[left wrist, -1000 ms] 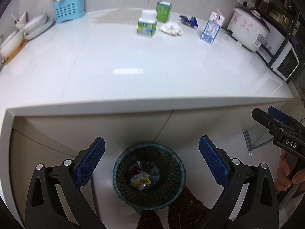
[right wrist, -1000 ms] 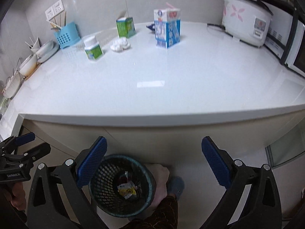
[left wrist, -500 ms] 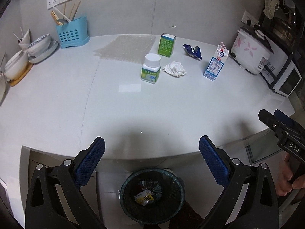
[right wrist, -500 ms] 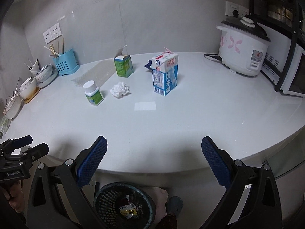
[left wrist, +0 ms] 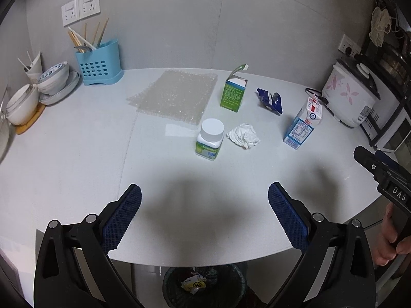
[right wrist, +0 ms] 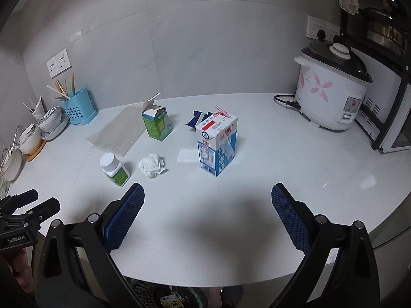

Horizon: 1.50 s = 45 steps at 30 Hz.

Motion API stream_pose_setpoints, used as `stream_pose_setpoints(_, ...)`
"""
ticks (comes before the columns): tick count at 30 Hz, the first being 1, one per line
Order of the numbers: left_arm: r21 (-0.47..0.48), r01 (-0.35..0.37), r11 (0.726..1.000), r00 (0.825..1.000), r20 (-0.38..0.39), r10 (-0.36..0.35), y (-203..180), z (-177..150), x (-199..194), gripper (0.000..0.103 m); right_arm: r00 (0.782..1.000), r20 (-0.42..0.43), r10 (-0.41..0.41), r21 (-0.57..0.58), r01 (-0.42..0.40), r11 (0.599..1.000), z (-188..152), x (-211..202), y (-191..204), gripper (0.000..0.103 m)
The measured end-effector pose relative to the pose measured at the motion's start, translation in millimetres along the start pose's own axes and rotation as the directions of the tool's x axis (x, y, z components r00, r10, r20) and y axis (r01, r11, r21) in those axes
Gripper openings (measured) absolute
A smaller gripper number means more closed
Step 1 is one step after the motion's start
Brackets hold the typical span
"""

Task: Collect trash
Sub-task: 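Raise both tools back over the counter toward the pill bottle and milk carton, then grasp the white pill bottle with the left tool while the right tool grasps the milk carton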

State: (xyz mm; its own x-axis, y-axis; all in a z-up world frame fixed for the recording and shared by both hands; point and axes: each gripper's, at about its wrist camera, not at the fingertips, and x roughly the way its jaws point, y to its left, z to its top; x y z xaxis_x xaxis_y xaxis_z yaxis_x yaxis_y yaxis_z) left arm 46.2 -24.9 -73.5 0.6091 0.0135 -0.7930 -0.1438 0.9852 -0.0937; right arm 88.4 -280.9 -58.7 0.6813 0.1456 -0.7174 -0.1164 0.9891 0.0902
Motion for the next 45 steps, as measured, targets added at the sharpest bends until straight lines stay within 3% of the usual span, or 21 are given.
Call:
stream_pose_setpoints(8,-0.012,-0.021,1.0,1.0,-0.013,0.021,2,27,29,0.097,1.0,-0.006,-0.016,0.012,0.016,1.0,35,32,-4,0.095)
stream_pose_setpoints(22,-0.065,-0.052,0.997,0.996,-0.074,0.047,5,61,109,0.096,0.99,-0.1,-0.099,0.073,0.107,0.992,76,120,-16,0.095)
stream_pose_setpoints(35,-0.105,-0.062,0.993,0.996,-0.076,0.054,12,66,152,0.096,0.983,-0.152,-0.107,0.132,0.127,0.983,82,165,-21,0.095)
stream_pose_setpoints(45,-0.077,-0.062,0.995,0.993,-0.102,0.054,8,64,173,0.092,0.975,-0.194,-0.112,0.164,0.145,0.976,73,182,-25,0.095)
